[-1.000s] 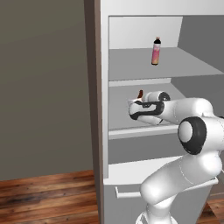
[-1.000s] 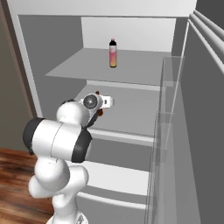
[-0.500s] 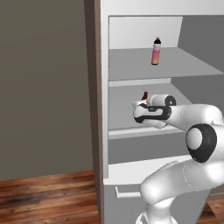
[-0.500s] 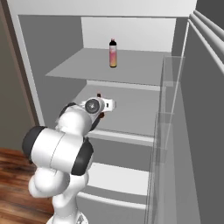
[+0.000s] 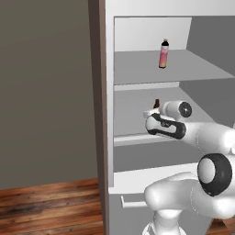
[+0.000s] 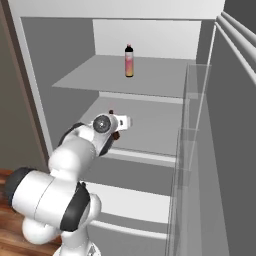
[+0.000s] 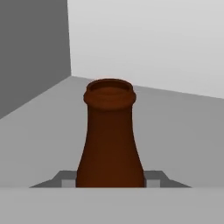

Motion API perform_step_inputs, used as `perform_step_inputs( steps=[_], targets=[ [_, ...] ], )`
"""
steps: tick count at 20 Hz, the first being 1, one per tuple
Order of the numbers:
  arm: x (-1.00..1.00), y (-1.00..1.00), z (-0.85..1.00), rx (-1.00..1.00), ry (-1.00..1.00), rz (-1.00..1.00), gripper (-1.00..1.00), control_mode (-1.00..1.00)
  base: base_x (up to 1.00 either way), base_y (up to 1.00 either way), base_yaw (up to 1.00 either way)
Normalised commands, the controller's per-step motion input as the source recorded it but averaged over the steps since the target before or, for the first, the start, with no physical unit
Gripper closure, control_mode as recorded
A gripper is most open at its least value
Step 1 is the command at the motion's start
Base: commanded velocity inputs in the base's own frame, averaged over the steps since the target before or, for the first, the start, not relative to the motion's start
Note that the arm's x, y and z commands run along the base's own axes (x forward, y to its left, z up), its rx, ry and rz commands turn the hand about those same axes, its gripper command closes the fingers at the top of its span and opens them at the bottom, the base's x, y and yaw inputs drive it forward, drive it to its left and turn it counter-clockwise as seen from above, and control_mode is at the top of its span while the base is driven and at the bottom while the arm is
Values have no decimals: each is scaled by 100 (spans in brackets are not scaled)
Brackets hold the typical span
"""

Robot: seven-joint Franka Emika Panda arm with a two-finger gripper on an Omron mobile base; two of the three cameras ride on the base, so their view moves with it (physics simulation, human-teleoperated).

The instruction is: Open the fridge, grab two sodas, and place both sodas inside the bowl with ice on the dining counter.

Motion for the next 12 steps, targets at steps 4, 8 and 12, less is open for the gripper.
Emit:
perform_step_inputs(
  steps=[4, 8, 12],
  targets=[
    [-38, 0, 57, -10, 23, -2, 100, -100, 0, 0, 0],
    [-50, 0, 43, -7, 18, -1, 100, -100, 0, 0, 0],
    [-89, -1, 7, -1, 6, 0, 100, -100, 0, 0, 0]
  ],
)
